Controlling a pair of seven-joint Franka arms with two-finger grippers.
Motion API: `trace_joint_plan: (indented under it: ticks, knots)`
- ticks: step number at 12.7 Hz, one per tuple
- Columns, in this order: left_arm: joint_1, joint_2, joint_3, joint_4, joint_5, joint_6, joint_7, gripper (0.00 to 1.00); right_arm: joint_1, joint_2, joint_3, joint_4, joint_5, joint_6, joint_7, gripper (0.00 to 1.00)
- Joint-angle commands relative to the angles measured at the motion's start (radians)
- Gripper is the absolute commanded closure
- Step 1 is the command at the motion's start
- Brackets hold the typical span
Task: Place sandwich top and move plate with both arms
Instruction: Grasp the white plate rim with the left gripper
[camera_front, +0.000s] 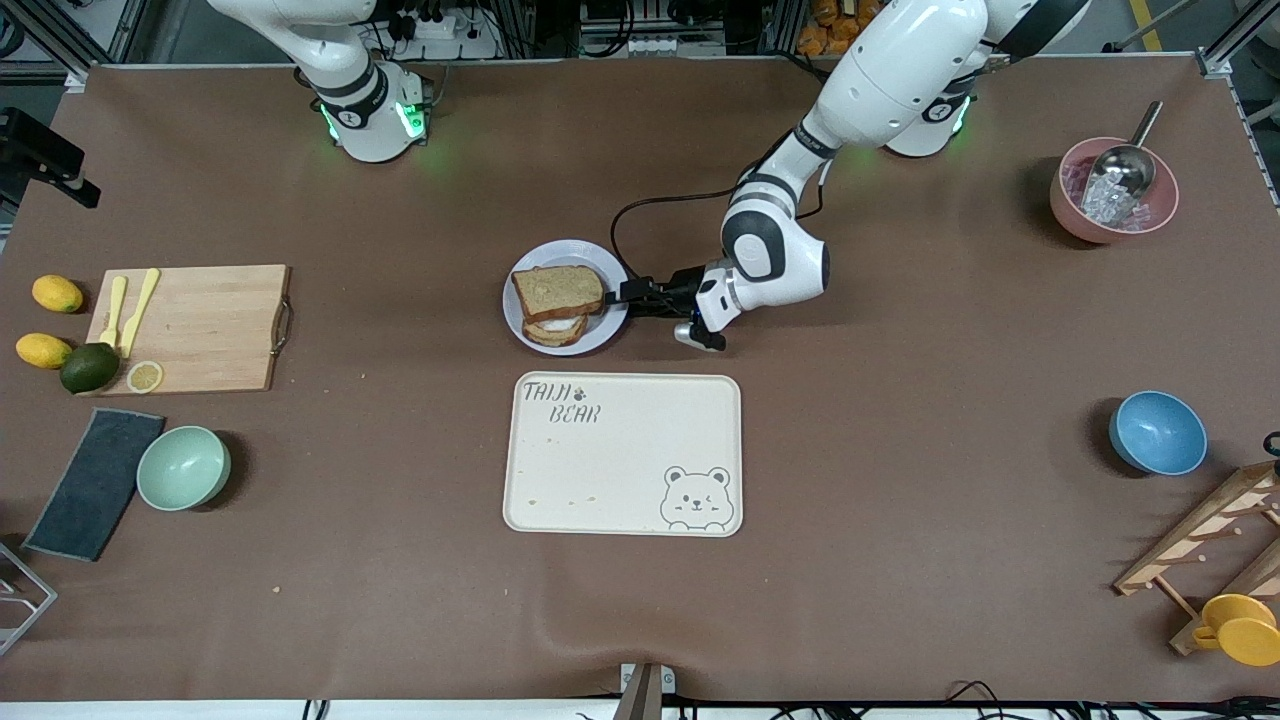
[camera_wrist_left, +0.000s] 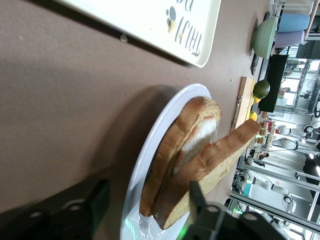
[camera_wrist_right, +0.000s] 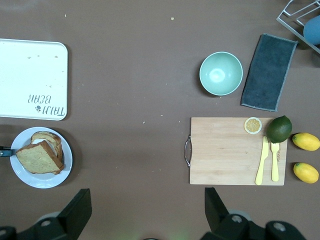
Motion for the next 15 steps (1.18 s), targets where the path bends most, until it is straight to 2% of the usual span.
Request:
trace_joint_plan:
  ticks: [1,2,3,7,10,13,15]
  knots:
    - [-0.026,0.004,0.0,0.001,-0.042,0.02,0.074,0.88,0.05,-0.018,-0.03,-0.014,-0.024,0.006,0.046,0.0]
    - [-0.027,0.004,0.0,-0.006,-0.053,0.02,0.103,0.98,0.09,-0.016,-0.079,-0.014,-0.024,0.009,0.045,0.0]
    - [-0.027,0.005,0.0,-0.011,-0.083,0.022,0.145,1.0,0.107,-0.012,-0.105,-0.014,-0.021,0.01,0.042,0.0]
    - [-0.029,0.01,0.0,-0.023,-0.221,0.022,0.234,1.0,0.103,0.007,-0.101,0.007,-0.018,0.006,0.045,0.0]
    - [-0.01,-0.007,-0.003,-0.025,-0.255,0.019,0.274,1.0,0.101,0.008,-0.101,0.006,-0.021,0.007,0.04,0.0]
    - [0.006,-0.071,-0.004,-0.061,-0.272,0.0,0.282,1.0,0.101,0.016,-0.101,-0.001,-0.019,0.003,0.04,0.0]
    - [0.045,-0.096,-0.032,-0.075,-0.272,-0.007,0.283,1.0,0.098,0.019,-0.101,-0.002,-0.019,0.003,0.038,0.0]
